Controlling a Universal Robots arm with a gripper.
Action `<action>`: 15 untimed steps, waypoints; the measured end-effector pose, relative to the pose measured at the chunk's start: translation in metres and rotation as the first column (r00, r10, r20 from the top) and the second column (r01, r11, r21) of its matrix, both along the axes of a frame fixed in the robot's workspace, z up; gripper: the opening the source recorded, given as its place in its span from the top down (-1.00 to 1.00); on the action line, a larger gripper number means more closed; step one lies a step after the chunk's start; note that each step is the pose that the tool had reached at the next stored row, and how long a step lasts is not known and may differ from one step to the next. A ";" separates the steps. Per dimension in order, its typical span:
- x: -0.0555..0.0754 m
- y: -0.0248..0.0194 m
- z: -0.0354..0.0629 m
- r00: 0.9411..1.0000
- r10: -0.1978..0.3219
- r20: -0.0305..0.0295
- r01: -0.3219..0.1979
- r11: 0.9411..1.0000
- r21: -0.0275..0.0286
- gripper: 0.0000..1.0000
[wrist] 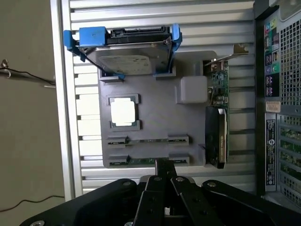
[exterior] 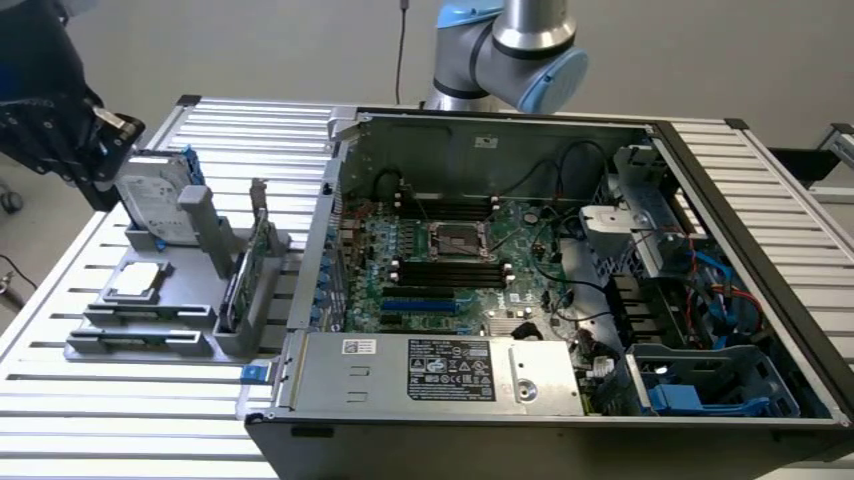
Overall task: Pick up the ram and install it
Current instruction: 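Reach for the ram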
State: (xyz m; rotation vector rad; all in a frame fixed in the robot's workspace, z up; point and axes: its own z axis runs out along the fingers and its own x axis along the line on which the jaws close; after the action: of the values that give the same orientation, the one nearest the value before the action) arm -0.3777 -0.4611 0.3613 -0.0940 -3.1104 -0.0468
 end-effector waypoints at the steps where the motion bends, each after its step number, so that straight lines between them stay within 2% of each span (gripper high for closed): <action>1: 0.000 -0.0008 -0.0005 1.000 0.001 -0.002 -0.001 1.000 0.000 0.79; 15: -0.004 -0.0153 -0.0097 1.000 0.018 -0.021 -0.018 1.000 0.000 0.79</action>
State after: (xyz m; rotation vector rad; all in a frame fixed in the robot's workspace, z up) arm -0.3816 -0.4763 0.3517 -0.0661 -3.0894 -0.0452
